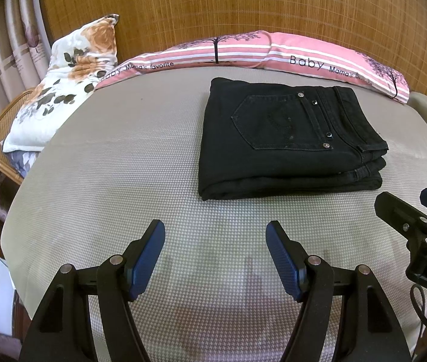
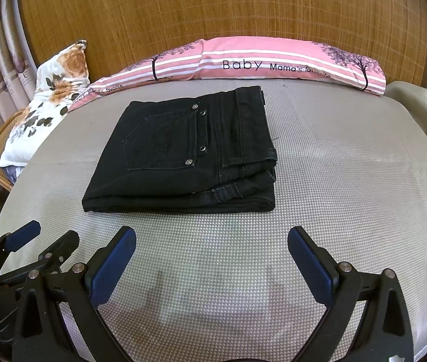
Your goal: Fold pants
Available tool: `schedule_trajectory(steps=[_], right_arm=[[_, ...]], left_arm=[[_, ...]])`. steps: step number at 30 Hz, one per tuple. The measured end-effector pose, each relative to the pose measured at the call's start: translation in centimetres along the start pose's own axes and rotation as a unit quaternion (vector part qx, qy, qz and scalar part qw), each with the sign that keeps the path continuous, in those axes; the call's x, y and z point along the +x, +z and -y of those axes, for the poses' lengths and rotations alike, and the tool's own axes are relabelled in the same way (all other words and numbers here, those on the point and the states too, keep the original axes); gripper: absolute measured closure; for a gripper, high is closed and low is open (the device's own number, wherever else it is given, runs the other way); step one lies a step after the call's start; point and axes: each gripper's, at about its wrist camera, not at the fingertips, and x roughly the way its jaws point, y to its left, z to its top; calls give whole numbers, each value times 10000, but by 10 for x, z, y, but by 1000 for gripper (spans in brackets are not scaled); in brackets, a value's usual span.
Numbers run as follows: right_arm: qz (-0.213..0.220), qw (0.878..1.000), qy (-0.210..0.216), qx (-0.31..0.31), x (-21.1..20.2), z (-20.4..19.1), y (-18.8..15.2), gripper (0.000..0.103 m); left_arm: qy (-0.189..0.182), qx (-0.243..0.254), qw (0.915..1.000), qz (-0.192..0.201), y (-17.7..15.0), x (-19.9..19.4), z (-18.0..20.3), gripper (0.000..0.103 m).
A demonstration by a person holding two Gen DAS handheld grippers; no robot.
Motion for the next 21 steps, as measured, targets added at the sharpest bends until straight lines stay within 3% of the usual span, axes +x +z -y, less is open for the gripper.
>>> schedule_trajectory(steps=[21], right_arm=[[-56,10000,-1,57,3,1,-2,3]], left_arm=[[-85,10,10000,-49,3,8,3,33]])
